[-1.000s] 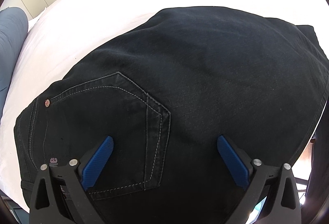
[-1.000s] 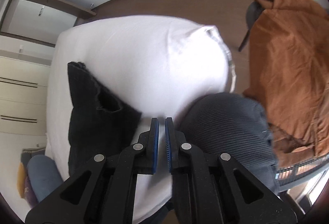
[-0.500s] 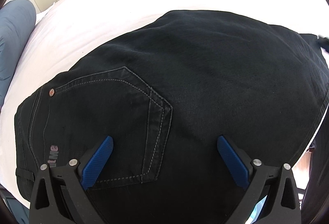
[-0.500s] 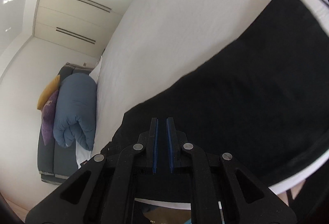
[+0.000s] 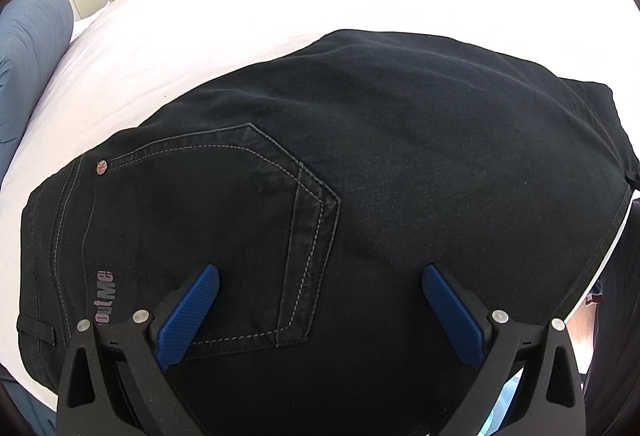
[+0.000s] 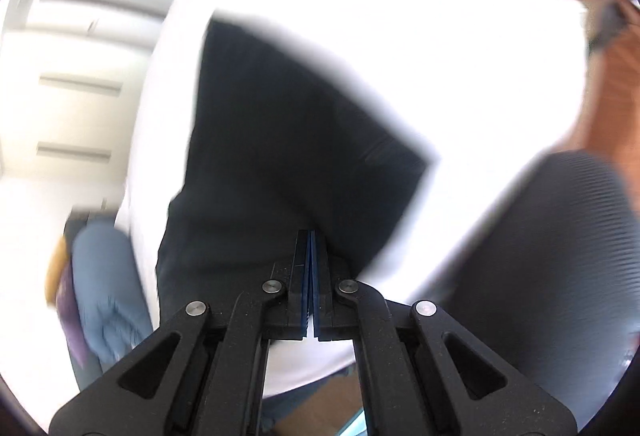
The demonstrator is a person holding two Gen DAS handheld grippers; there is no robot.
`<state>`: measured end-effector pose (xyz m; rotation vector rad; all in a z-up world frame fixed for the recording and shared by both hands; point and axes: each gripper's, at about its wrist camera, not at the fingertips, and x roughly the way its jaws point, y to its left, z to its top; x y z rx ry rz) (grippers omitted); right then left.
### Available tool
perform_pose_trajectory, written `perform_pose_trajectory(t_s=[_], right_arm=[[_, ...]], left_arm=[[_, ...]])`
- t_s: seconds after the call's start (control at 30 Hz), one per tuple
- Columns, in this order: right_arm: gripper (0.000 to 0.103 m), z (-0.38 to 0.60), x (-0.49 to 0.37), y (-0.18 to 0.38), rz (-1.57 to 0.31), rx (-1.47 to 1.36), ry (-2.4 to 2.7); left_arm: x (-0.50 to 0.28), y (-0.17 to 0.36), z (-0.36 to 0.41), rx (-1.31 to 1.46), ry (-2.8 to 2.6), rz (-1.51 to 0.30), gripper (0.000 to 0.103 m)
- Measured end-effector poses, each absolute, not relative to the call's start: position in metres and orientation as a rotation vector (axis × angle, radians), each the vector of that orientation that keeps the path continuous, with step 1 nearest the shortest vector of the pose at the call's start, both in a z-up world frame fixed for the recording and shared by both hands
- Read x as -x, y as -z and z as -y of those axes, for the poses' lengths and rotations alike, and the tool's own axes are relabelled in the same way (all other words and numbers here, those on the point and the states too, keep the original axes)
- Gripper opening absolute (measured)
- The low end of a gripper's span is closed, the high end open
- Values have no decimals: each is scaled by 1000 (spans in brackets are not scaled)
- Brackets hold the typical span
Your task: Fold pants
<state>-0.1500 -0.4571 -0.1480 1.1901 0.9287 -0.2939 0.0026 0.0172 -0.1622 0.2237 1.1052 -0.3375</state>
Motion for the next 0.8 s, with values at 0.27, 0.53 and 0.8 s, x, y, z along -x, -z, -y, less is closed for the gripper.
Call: perform_pose_trajectory(t_s=[0.27,0.53,0.8], right_arm=[[7,451,151,76,-906,-987,378],[7,345,-21,106,-909,-1128,-244],[0,345,-56,192,-981,-1227,-195]], left_arm=[[-19,110,0,-135,395,-969,96],[-123,128,62,108,617,-1072,55],[-135,170,75,4,574,-1114,37]])
